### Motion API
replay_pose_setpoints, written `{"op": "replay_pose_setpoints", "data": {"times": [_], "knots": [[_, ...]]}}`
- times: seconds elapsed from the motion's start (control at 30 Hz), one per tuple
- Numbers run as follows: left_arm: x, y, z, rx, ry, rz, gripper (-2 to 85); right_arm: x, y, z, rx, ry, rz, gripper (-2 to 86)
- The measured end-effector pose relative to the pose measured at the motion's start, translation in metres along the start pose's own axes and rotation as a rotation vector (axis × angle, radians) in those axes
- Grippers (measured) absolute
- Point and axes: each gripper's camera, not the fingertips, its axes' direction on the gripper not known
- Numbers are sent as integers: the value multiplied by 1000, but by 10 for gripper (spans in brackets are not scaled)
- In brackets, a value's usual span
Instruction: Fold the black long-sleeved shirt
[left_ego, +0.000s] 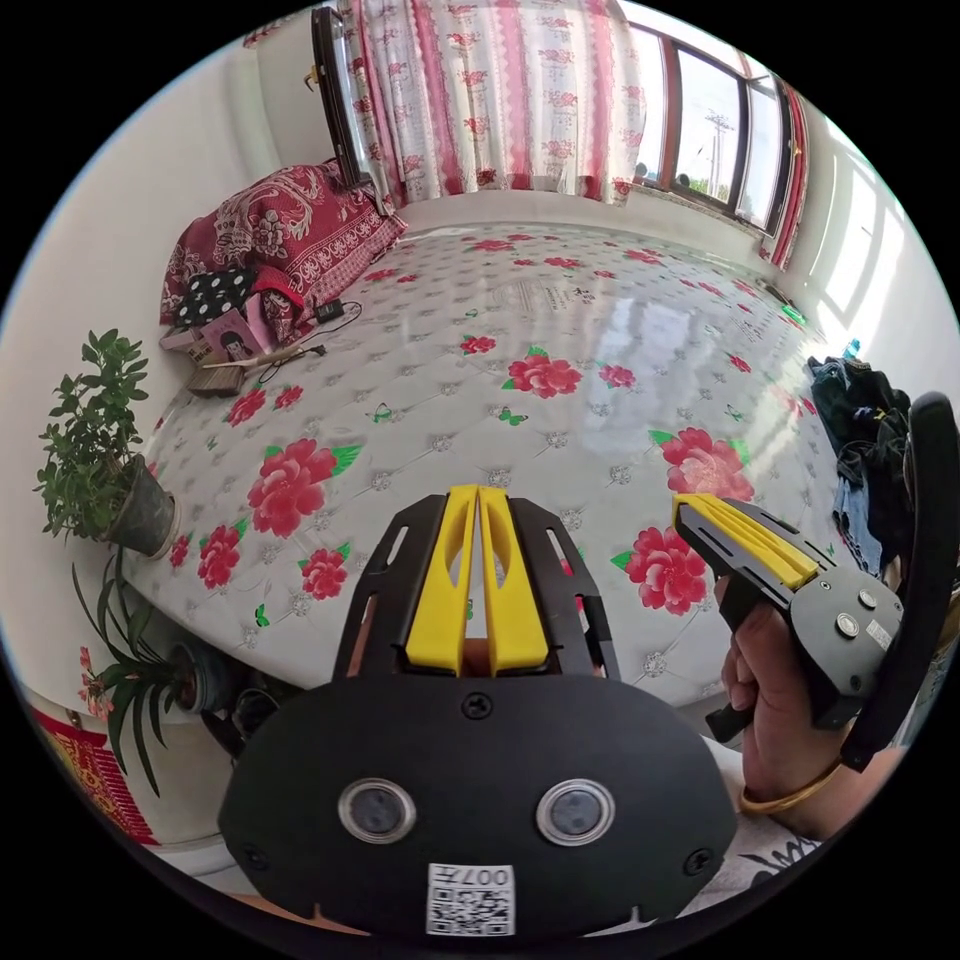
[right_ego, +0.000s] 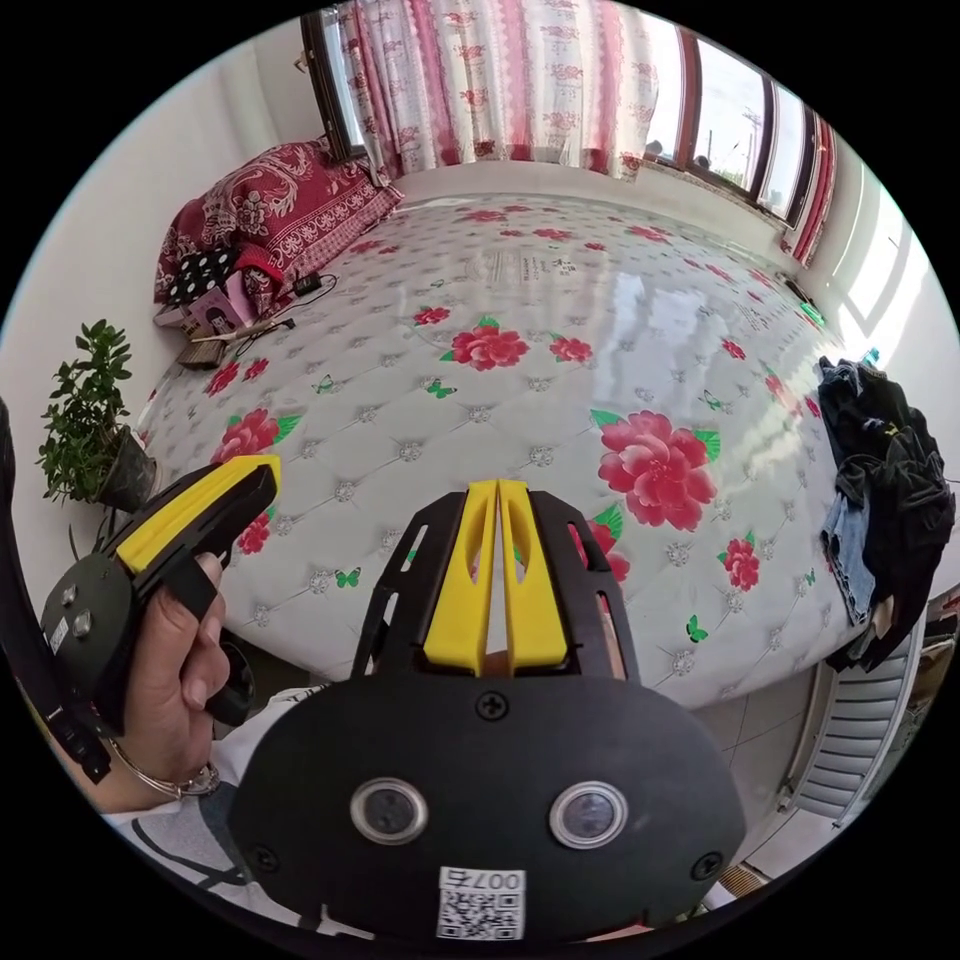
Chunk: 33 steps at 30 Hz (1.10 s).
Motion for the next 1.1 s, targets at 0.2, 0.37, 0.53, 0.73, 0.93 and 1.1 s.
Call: {"op": "replay_pose_setpoints", "data": {"times": [0.2,0.37,0.53,0.73,0.93,1.1], "knots": [[2,1,-1,0,-1,4,-10,-2,-1,0,-1,-2,-1,-4],[4,1,-2,-1,-2,5,-10,-3,-2,0,-2,-1,-2,-3],[6,2,-3,-2,-2,8,-10,-3,-2,1,-3,-3,1,-4],[8,3,-4,-2,-4,11,-10,-3,-3,1,-5,-3,4,-4],[10,3,-4,-1,-4,12,-10,-5,-5,2,-5,-3,2,-3],[11,3,-2,-4,-2,9,-10,-5,-6,3,-8,-4,3,-3]]}}
